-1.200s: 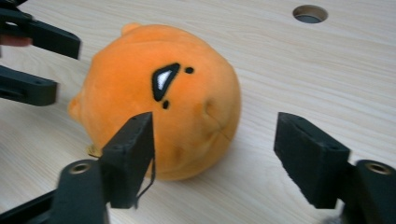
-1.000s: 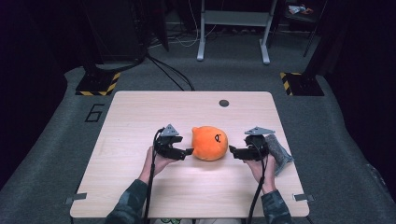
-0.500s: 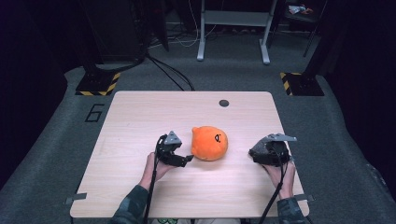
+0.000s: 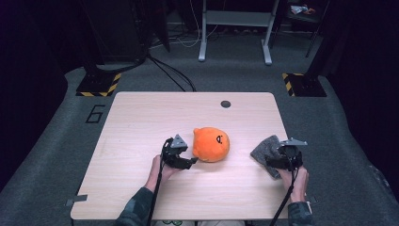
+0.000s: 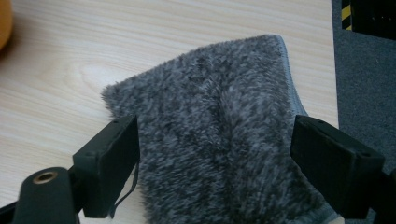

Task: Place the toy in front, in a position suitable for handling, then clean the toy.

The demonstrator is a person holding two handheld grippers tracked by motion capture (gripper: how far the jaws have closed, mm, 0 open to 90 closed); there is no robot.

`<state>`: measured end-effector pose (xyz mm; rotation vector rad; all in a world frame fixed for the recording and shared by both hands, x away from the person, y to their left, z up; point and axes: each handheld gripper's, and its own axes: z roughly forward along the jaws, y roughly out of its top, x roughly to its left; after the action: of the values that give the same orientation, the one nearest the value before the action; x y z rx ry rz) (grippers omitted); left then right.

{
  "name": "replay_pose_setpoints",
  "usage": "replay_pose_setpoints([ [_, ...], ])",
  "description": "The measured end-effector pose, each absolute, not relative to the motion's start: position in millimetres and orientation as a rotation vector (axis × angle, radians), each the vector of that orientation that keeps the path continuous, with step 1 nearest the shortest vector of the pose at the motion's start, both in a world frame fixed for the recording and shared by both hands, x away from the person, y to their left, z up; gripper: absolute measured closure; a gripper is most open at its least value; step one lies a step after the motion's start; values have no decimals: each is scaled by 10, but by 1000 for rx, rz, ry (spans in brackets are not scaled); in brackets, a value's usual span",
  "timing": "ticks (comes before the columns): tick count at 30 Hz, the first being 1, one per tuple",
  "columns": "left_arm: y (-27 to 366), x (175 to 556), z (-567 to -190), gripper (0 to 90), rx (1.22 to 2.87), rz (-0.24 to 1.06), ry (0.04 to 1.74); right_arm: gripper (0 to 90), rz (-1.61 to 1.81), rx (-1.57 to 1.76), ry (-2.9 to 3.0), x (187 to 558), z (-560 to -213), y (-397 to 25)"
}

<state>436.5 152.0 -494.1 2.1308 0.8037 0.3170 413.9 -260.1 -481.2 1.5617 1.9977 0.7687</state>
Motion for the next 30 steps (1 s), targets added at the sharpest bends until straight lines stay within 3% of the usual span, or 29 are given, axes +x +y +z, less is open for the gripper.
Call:
replay_pose_setpoints([
  [12,1468,4390,-4998,605,2120,299,772,146,704,1616,2033,4321,-5033,-2625],
  [20,1454,4372,-5008,684,2121,313,757,156,690,1607,2058,4359,-5086,-2631],
  [25,1446,4340,-5019,734,2122,326,751,212,746,1613,2065,4361,-5120,-2677],
  [30,1450,4306,-5039,756,2114,355,727,343,747,1606,2092,4343,-5091,-2646],
])
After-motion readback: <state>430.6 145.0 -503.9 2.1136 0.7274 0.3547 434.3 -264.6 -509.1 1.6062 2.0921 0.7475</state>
